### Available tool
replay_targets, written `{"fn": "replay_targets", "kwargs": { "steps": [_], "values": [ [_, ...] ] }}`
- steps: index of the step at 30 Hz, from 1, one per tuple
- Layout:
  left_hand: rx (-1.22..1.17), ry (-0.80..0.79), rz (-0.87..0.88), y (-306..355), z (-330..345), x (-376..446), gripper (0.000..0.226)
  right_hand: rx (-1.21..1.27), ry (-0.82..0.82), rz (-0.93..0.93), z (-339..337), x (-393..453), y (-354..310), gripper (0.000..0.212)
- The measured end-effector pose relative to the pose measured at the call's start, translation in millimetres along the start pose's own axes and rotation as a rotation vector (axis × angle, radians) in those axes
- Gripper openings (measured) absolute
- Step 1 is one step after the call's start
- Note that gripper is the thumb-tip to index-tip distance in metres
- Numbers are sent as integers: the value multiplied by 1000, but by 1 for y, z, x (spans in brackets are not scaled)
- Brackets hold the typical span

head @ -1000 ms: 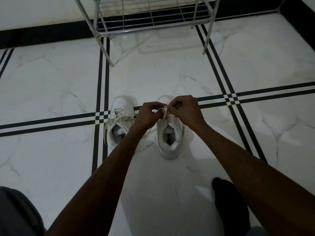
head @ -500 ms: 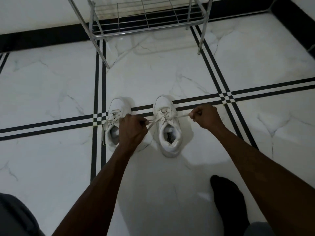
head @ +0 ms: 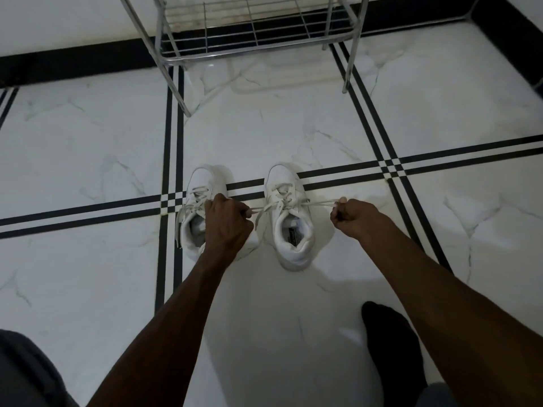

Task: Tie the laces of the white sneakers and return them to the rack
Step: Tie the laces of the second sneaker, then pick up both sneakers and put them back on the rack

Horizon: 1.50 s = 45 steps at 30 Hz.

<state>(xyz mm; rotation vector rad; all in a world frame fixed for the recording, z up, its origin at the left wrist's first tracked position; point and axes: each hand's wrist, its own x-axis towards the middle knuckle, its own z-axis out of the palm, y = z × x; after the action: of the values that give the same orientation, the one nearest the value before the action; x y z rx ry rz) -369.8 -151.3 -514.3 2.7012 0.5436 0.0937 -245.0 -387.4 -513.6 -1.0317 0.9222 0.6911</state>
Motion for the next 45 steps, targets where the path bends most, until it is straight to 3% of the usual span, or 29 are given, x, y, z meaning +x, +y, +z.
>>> {"fn": "replay_targets", "kwargs": {
  "steps": [4,6,8,9,12,14,16,18,20,23,27,30,34,37,39,42,45],
  "values": [
    [-42,-2,-22,-5,6,-5,25,-9,29,-16,2,4,-1,19],
    [-61,-9,-11,-3,7,-2,20,-230,68,-221,0,7,-2,11],
    [-97,2,63,1,7,2,17,-589,104,-571,-1,8,-6,8],
    [-122,7,116,4,7,3,19,-738,73,-733,1,4,-8,5],
    [-140,-96,165,15,10,5,40,-1130,-182,-1052,11,-3,-11,38],
    [-70,-216,114,23,14,4,46,-1368,-352,-1082,16,-3,-6,43],
    [0,-251,95,29,15,3,44,-1465,-394,-1115,15,2,3,30],
    [56,-197,102,31,14,1,43,-1450,-324,-1176,13,4,9,11],
    [140,-122,121,30,14,-2,44,-1541,-227,-1267,10,6,12,18],
    [296,-9,228,24,19,-5,40,-1818,-81,-1477,6,7,17,9],
    [354,45,292,21,13,-2,40,-1845,-70,-1655,0,6,18,24],
    [339,-2,269,21,13,-1,40,-1832,-41,-1556,2,4,24,32],
    [153,-14,224,21,8,1,31,-1562,-100,-1041,-4,2,29,11],
    [30,110,139,12,-13,6,18,-1208,-320,-543,-11,-9,28,43],
    [-62,193,-9,-7,-26,6,31,-1061,-471,-356,-14,-17,25,62],
    [-146,252,-312,-48,-40,-2,48,-1126,-576,-418,-4,-22,23,61],
    [-365,63,-519,-71,-45,-19,64,-1210,-448,-600,13,-18,34,55]
  ]
}}
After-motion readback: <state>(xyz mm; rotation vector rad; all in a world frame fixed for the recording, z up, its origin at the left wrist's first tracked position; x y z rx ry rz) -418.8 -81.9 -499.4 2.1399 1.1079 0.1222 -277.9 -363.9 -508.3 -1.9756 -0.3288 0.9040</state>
